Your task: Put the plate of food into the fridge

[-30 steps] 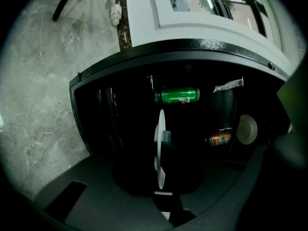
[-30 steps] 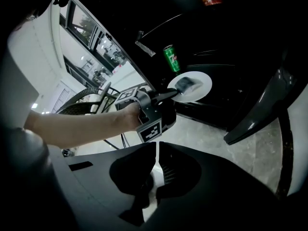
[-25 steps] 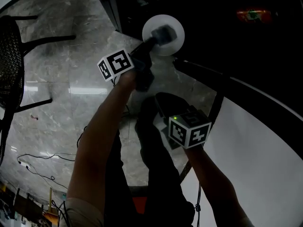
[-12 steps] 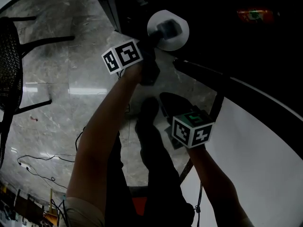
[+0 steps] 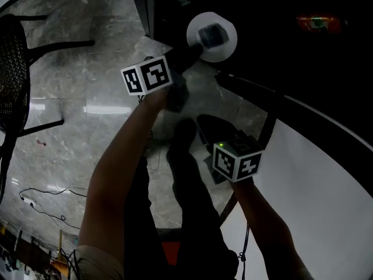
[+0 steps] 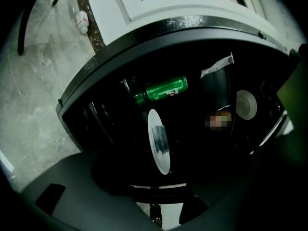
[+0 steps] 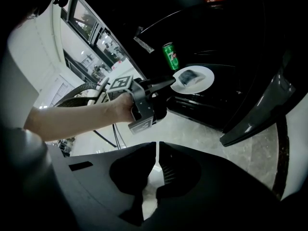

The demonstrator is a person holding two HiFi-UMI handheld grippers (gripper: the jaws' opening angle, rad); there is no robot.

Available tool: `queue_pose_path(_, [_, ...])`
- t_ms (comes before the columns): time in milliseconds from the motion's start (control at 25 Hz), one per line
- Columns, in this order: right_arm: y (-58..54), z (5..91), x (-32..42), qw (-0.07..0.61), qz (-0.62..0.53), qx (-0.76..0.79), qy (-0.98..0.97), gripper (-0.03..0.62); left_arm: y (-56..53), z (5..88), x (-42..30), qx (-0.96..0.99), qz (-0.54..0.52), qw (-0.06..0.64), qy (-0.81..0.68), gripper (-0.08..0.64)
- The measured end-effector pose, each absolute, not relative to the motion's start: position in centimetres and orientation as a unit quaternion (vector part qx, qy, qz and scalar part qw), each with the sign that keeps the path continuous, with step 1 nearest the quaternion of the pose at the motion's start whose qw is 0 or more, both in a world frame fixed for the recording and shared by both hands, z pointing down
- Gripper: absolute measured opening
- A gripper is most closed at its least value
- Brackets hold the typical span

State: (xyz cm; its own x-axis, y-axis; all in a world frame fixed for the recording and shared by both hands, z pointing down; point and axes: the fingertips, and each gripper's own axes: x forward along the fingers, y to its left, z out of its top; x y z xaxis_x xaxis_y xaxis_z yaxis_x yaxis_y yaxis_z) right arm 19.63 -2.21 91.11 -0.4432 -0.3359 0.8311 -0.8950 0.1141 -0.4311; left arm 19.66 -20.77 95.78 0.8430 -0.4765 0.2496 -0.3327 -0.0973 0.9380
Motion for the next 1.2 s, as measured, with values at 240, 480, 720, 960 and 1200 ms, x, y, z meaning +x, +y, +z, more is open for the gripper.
queue_pose_path(240, [-1.3, 91.3, 18.4, 0.290, 0.502, 0.436, -0.689, 0.031, -18.4, 96.5, 19.6, 0.746, -0.020, 0.609, -0.270, 0.104])
queue_pose_path(480, [-0.5, 91.6, 17.9, 0.291, 0.506, 0.431, -0.688, 0.031, -18.6, 96.3, 20.4, 0.752, -0.024, 0.603, -0.264, 0.024])
queue_pose_path(720, [-0.6, 91.6, 19.1, 0.286, 0.506, 0.441, -0.684, 0.031, -19.8, 96.3, 20.7, 0.752, -0.030, 0.599, -0.274, 0.021])
queue_pose_path(960, [-0.5, 91.7, 19.8, 0.287, 0.508, 0.440, -0.682, 0.031, -21.3, 96.3, 21.3, 0.751, -0.044, 0.591, -0.292, 0.020])
queue_pose_path(1200, [0.0, 91.9, 20.2, 0.289, 0.512, 0.439, -0.679, 0.031, -21.8, 95.7, 21.4, 0.756, -0.055, 0.580, -0.297, 0.026])
